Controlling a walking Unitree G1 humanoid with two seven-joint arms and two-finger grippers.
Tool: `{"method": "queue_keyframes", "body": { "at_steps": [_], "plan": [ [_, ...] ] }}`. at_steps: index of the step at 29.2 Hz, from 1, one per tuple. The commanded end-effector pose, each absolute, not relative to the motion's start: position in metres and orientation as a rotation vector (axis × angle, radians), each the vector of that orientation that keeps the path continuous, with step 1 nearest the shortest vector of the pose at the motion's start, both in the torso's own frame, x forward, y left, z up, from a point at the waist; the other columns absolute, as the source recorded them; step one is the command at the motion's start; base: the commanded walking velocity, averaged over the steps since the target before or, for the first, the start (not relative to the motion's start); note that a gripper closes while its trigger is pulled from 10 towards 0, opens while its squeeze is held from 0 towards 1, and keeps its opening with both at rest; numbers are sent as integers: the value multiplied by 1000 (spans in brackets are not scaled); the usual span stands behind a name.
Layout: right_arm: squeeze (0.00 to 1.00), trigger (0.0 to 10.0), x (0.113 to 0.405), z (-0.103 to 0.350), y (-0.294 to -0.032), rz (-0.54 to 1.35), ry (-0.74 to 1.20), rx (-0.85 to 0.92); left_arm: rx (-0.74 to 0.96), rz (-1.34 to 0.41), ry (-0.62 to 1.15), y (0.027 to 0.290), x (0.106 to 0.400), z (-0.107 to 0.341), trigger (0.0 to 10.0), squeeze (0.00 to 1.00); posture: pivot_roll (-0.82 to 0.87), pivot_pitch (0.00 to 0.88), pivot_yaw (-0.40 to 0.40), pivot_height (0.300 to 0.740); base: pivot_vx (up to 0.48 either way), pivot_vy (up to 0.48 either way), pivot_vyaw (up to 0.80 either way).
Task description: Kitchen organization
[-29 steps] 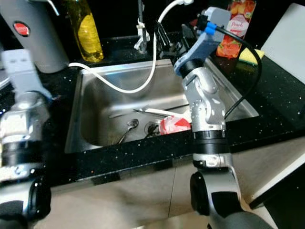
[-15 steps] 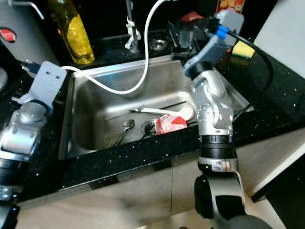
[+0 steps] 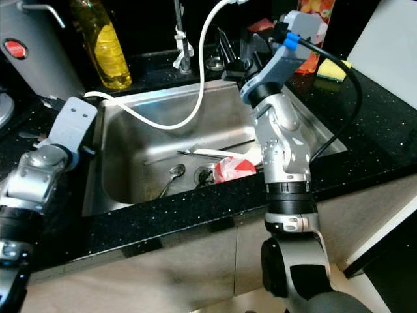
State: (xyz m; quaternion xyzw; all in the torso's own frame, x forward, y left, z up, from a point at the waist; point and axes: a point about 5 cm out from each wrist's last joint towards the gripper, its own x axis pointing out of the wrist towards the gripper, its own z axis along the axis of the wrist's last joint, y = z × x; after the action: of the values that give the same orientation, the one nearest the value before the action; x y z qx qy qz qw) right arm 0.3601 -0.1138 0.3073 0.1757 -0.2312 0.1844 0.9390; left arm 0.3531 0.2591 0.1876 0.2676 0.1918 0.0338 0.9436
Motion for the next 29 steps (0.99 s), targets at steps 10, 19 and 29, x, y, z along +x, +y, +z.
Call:
{"method": "queue_keyframes", "body": {
  "at_steps": [10, 19, 29],
  "plan": [
    [0, 10000, 359, 308, -118, 358, -476, 355, 387, 144, 345, 273, 372, 192, 0, 0, 121, 0, 82, 740, 0, 0, 0],
    [0, 10000, 358, 308, -119, 357, -475, 354, 86, 144, 382, 273, 363, 177, 0, 0, 127, 0, 78, 740, 0, 0, 0],
    [0, 10000, 360, 309, -113, 384, -471, 356, 75, 183, 193, 268, 364, 199, 0, 0, 139, 0, 67, 740, 0, 0, 0]
  ]
}}
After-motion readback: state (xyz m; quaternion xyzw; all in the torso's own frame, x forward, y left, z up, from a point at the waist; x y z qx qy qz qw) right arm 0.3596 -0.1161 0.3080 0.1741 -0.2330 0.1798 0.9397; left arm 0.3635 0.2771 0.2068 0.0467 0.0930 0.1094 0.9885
